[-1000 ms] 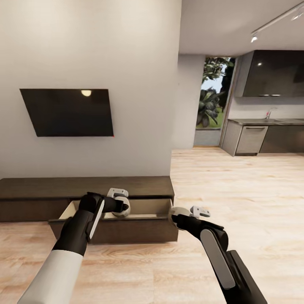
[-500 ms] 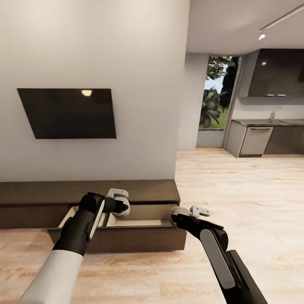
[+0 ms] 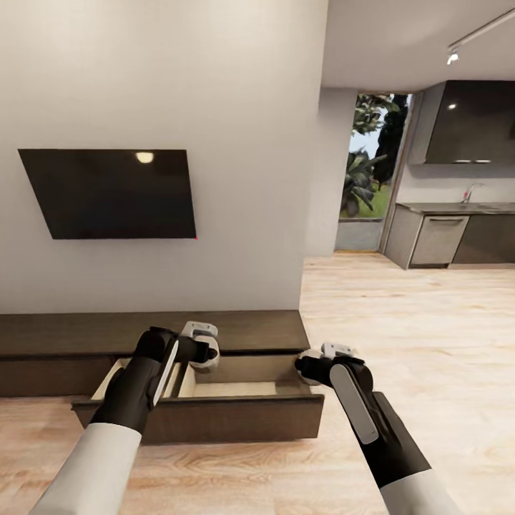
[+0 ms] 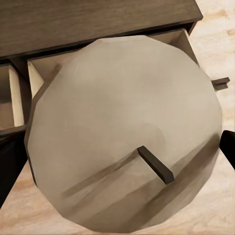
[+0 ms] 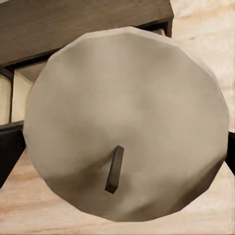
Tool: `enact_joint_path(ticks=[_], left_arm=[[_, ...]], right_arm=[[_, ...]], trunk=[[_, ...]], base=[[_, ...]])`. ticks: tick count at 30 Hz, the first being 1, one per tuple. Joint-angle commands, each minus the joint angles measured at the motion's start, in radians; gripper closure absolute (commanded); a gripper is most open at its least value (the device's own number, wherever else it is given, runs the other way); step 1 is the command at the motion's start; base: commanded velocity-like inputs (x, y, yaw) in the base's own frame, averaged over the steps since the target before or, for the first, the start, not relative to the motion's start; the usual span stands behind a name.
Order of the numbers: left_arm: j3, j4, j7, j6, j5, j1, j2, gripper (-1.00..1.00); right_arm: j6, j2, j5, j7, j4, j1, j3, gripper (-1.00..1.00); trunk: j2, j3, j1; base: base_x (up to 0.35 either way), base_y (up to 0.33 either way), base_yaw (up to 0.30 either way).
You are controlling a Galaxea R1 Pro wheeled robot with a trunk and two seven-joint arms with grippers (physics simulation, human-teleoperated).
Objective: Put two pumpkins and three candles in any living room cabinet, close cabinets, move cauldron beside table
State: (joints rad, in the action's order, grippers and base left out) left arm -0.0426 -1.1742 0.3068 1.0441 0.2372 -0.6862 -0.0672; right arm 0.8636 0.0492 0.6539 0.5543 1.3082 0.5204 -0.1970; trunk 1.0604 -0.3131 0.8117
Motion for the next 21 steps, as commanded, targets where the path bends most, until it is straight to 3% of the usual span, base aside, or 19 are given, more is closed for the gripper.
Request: enact_joint_path(ticks=[1, 5, 17, 21], left_arm=[[-0.001, 0.008, 0.008, 0.003, 0.010, -0.001, 0.000, 1.00], [-0.003, 0.059, 0.005, 0.003, 0.012, -0.001, 0.000, 1.00], [-0.002, 0.129, 0.005, 0.003, 0.013, -0.004, -0.003, 1.00], [-0.001, 0.150, 0.005, 0.003, 0.013, -0.005, -0.004, 1.00]], right_arm=[[0.023, 0.001, 0.017, 0.023, -0.018, 0.026, -0.001, 1.00], [0.060, 0.005, 0.020, 0.042, -0.071, 0.061, -0.002, 1.00], [0.077, 0.013, 0.022, 0.044, -0.115, 0.074, -0.012, 1.00], [0.080, 0.031, 0.021, 0.046, -0.151, 0.076, -0.013, 1.00]], trunk=[[0.001, -0.001, 0.000], [0.001, -0.001, 0.000], [0.001, -0.001, 0.000], [0.001, -0.001, 0.000]], base=[[0.208, 0.001, 0.000], [0.216, 0.000, 0.000], [0.289, 0.000, 0.000], [0.331, 0.000, 0.000]])
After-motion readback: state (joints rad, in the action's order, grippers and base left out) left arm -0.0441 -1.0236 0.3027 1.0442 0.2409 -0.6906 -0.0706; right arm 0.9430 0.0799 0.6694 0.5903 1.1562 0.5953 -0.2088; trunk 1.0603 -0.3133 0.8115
